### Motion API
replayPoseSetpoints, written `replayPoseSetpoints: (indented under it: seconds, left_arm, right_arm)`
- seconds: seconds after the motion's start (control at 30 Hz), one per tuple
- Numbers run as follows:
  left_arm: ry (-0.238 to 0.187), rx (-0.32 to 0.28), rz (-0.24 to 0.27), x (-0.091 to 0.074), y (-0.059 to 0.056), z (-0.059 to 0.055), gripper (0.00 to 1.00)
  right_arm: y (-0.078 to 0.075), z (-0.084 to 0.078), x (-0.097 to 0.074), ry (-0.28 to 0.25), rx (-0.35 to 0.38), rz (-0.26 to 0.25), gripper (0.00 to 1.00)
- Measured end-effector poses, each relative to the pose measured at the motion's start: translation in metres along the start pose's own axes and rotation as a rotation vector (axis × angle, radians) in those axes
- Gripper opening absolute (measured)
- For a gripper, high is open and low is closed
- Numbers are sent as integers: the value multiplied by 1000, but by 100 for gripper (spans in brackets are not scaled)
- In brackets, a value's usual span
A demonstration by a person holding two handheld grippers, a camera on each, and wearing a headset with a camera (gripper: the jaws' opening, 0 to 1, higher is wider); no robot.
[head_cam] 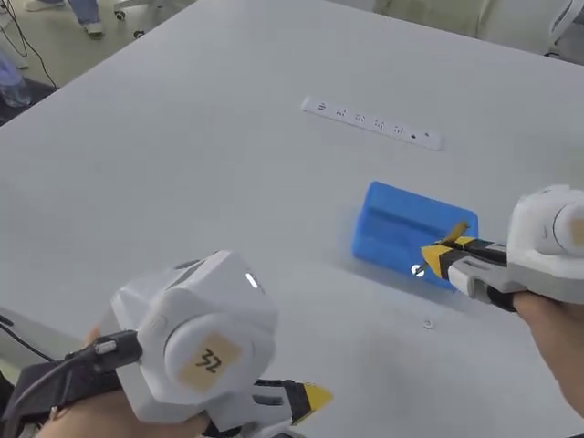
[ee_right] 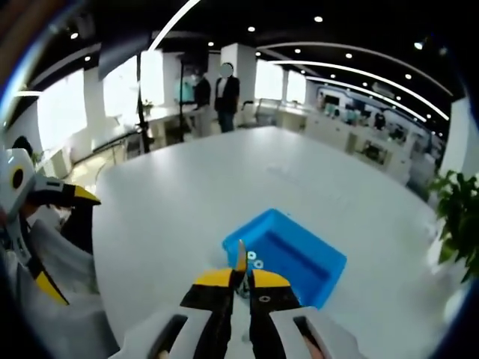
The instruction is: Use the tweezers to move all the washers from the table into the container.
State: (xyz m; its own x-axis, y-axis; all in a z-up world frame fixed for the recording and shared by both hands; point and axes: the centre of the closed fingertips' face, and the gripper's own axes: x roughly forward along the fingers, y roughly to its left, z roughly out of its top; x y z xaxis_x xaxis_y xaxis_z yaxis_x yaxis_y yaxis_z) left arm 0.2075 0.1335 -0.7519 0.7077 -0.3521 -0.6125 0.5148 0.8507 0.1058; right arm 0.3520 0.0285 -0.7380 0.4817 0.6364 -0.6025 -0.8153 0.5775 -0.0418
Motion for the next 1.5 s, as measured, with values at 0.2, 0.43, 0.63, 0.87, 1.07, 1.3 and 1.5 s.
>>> replayPoseSetpoints:
  seconds: [0.2,0.43,0.63,0.87,1.07,1.3,1.5]
  left_arm:
    - [-6,-3,1,0,-1,1,99]
    - [-12,-5,2,-1,-1,3,99]
    - [-9,-1,8,-1,1,2,99]
    - [-7,-2,2,-1,-1,1,99]
    - [-6,2,4,-1,1,3,99]
    - [5,6,5,0,2,1,99]
    - [8,5,7,0,2,0,99]
  right_arm:
    - [3,17,-1,-28,-19,1,3]
    - [-6,32,-4,-46,-58,-13,3]
    - [-17,37,-5,-58,-51,-29,3]
    - [-26,36,2,-48,-41,-35,3]
    - [-36,28,12,-27,-20,-36,3]
    - [-49,12,28,11,-5,-35,3]
    - [-52,5,37,26,17,-28,3]
